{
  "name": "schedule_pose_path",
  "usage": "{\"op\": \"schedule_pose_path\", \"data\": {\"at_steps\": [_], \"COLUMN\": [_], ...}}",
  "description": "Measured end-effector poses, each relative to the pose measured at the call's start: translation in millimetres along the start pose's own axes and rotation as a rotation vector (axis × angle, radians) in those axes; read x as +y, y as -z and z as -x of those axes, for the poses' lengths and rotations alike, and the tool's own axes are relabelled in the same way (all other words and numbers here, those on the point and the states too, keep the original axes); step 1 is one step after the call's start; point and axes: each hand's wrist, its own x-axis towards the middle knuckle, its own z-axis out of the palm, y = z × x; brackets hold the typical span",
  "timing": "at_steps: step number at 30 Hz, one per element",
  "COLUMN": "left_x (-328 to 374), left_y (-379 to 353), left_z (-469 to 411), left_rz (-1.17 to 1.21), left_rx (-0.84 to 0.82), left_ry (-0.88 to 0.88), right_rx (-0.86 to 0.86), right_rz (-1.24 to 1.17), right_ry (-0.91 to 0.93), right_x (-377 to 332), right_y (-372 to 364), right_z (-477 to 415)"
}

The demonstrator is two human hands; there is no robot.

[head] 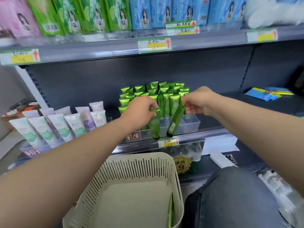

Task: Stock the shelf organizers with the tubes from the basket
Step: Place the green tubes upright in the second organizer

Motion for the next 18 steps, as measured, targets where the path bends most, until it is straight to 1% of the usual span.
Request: {"op": "schedule_pose_path", "data": {"at_steps": [4, 11, 14, 18], "left_x": [2.6, -5.2, -11.0, -18.8], "left_y": [-4.4, -19.4, -27.2, -35.9], "left_z": [-23.1, -53.5, -62.4, -69.6], "left_rz": [-0.003, 0.001, -0.011, -0.015], "left_rx": [0.056, 0.117, 0.119, 0.077], "left_ry": [-0.016, -0.004, 0.009, 0.035], "right_rx": [0.042, 0.105, 0.114, 0.096], "right_rz": [-0.082, -0.199, -0.217, -0.208], "right_ry": [0.001, -0.035, -0.059, -0.093], "right_x": [-10.4, -5.1, 0.4, 7.5], "right_y": [9.8, 5.0, -3.6, -18.9], "right_z": [-17.5, -53.6, -64.9, -76.5]}}
